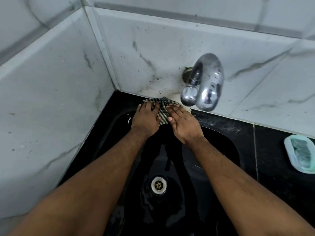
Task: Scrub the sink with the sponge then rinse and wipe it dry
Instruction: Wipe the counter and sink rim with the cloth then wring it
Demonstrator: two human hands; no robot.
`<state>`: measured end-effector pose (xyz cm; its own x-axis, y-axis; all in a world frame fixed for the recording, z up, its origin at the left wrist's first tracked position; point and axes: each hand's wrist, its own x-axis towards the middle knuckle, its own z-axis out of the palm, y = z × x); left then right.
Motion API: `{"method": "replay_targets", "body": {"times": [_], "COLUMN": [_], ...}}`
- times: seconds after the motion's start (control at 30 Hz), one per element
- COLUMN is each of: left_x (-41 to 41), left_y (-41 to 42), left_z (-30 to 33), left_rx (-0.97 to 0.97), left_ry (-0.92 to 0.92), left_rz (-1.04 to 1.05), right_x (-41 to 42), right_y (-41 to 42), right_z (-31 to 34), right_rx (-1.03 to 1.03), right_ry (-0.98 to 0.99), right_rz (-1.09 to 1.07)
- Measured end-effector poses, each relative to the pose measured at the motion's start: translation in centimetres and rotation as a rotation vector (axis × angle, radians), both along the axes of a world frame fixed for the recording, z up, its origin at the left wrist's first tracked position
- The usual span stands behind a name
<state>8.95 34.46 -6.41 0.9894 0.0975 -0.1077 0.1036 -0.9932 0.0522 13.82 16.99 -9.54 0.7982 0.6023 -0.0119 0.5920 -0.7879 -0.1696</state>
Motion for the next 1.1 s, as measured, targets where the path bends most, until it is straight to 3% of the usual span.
{"method": "replay_targets", "body": {"times": [0.77, 1.1], "left_x": [2.8, -3.1], "left_y": [-25.6, -28.5], "left_z": [-0.4, -0.3], "left_rx": [-0.107, -0.093], "left_ry": [0.073, 0.093], "left_rz": [-0.393, -0.489], "right_x": [-6.7, -14.2], "right_y": [-23.3, -25.8], "right_z": [2.7, 3.9], "right_rx": [-0.069, -0.162], "right_ry": [-0.016, 0.105], "right_rz": [-0.673, -0.724]}}
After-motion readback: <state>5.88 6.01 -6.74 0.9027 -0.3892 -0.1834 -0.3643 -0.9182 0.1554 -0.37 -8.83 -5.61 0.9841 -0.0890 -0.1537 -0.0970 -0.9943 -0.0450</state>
